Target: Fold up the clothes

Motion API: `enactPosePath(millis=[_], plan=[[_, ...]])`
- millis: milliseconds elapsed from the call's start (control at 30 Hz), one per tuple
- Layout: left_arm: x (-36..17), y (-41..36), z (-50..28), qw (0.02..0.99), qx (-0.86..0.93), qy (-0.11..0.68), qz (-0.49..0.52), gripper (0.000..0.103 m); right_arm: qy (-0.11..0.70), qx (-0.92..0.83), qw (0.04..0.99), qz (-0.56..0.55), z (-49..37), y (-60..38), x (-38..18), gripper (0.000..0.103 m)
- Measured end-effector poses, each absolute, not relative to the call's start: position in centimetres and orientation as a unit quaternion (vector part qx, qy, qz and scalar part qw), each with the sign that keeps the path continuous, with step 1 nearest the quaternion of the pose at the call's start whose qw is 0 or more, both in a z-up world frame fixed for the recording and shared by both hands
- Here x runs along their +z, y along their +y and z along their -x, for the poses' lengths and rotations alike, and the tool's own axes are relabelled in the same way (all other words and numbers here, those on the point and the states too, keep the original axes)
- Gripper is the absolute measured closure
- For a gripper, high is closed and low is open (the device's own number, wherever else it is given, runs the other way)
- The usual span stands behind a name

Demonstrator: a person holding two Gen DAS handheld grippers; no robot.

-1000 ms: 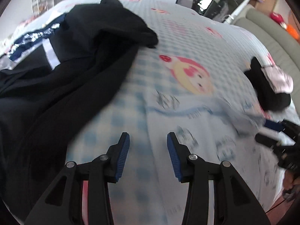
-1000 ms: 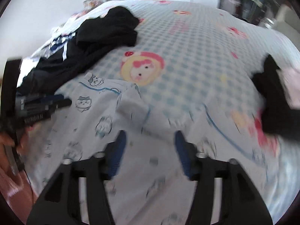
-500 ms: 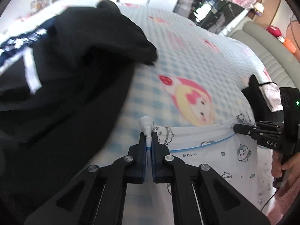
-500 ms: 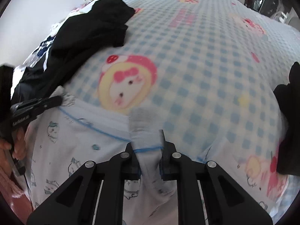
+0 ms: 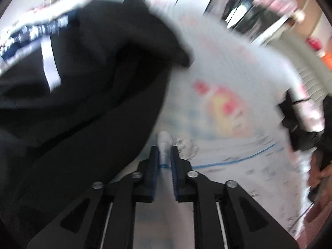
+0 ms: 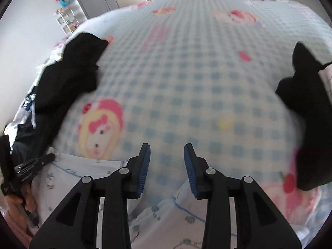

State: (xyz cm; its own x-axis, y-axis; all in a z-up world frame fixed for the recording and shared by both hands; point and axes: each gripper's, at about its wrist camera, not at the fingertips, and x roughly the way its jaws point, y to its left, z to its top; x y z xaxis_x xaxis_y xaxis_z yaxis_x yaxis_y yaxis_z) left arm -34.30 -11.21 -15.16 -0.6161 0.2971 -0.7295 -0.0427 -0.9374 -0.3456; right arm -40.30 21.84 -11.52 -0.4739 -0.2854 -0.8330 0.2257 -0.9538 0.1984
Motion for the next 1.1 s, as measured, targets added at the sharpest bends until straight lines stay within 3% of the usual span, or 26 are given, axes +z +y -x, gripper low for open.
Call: enactPosePath(millis=[33,67,233,300,333,367,433,467,500,567,600,733,833,900,967,1100], plan=[[-14.3,-10.6,33.9,0.11,0.891,-0.143,0.416,0.07,-0.008,-0.852,0.178,-0.491,39.4,20.4,-11.1,0.068],[-13.6,-10.0,33.7,0.125,0.892,-0.138,0.411,0.067,0.012,-0.843,0.199,-0.499,38.8,18.9,-11.2,0.068],[-16.8,-7.3,35.4,0.158,0.854,-0.086,0.488,0.067,0.096,-0.785,0.192,-0.581,38.4,14.0,-16.5,0.073],[-18.6,-7.0,36.0,0.146,0.844,-0.053,0.513,0.075,0.076,-0.784,0.186,-0.587,39.3,14.9,-17.3,0.083],[-18.8,-7.7,36.1,0.142,0.842,-0.057,0.517,0.087,0.064,-0.787,0.186,-0.585,39.7,15.6,-17.0,0.087],[-18.8,-8.7,36.3,0.14,0.839,-0.075,0.52,0.089,0.051,-0.79,0.185,-0.582,40.1,16.3,-16.8,0.095],[-18.5,-10.0,36.6,0.13,0.839,-0.103,0.518,0.089,0.044,-0.799,0.171,-0.575,40.7,17.5,-16.1,0.098],[-18.0,-10.0,36.4,0.126,0.844,-0.103,0.511,0.087,0.041,-0.804,0.163,-0.571,41.0,18.1,-15.7,0.095],[-17.5,-9.8,36.1,0.125,0.849,-0.102,0.503,0.084,0.043,-0.812,0.15,-0.562,40.9,18.4,-15.1,0.082],[-16.9,-8.4,35.7,0.159,0.848,-0.092,0.497,0.059,0.048,-0.832,0.12,-0.539,40.6,18.7,-13.8,0.08],[-16.7,-7.5,35.7,0.179,0.844,-0.086,0.498,0.057,0.039,-0.835,0.134,-0.532,40.3,18.5,-13.3,0.08],[-17.2,-5.6,36.0,0.144,0.846,-0.005,0.513,0.057,0.085,-0.823,0.191,-0.528,37.8,14.7,-13.3,0.079],[-17.0,-8.1,36.1,0.104,0.84,-0.041,0.531,0.061,0.141,-0.805,0.148,-0.556,37.5,14.2,-15.5,0.081],[-15.2,-9.3,34.5,0.091,0.853,-0.053,0.512,0.06,0.135,-0.813,0.106,-0.556,37.8,15.7,-15.3,0.085],[-14.3,-9.4,32.8,0.087,0.857,-0.043,0.506,0.06,0.143,-0.833,0.06,-0.532,37.1,16.8,-13.9,0.08],[-14.8,-9.5,28.8,0.084,0.849,-0.062,0.519,0.06,0.104,-0.845,0.124,-0.51,32.9,15.0,-11.1,0.079]])
